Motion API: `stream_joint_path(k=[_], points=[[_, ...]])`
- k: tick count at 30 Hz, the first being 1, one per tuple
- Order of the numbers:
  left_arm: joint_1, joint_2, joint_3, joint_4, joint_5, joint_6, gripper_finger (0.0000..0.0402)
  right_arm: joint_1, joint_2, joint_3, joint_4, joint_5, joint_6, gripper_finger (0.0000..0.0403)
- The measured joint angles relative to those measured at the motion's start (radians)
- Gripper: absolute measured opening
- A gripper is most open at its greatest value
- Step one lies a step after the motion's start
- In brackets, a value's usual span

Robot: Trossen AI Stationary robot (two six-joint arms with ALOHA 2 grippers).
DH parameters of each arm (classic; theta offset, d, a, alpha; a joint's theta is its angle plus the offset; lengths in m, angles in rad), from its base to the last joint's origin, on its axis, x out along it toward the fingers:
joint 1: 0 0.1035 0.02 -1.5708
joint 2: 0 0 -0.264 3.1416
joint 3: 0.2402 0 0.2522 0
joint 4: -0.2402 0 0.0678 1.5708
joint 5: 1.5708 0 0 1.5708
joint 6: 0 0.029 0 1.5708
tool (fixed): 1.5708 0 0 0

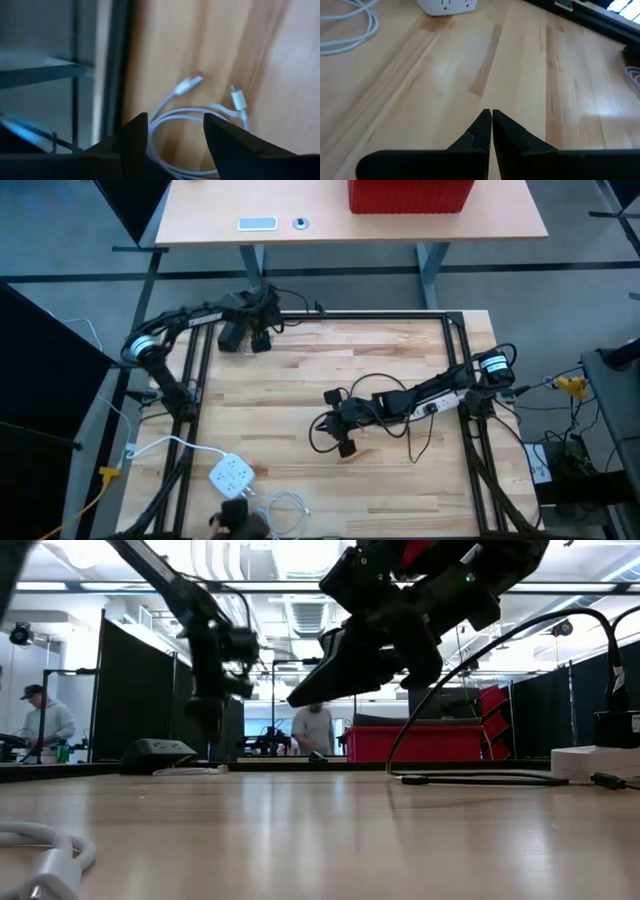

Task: Insert USB
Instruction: Insert the purple charger cable into the black outlet extension

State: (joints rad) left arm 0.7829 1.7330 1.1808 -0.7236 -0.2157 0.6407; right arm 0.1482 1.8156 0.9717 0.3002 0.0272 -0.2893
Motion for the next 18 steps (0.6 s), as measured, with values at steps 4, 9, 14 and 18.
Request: stream_joint_path(k=[4,9,14,18], points=[[0.015,0.114,0.081,-0.062,-0.003,0.098,0.0187,-0.003,0.000,0.002,-0.042,0.002,0.011,0.0000],[0.023,0.207,0.152,-0.082,-0.014,0.188,0.0163,-0.018,-0.007,0.001,-0.104,0.005,0.028,0.0000],[0.035,0.268,0.196,-0.095,-0.074,0.225,0.0138,-0.019,-0.024,0.001,-0.134,-0.001,0.028,0.0000],[0.036,0.296,0.198,-0.141,-0.081,0.246,0.0119,-0.022,-0.028,0.001,-0.154,0.003,0.028,0.0000]])
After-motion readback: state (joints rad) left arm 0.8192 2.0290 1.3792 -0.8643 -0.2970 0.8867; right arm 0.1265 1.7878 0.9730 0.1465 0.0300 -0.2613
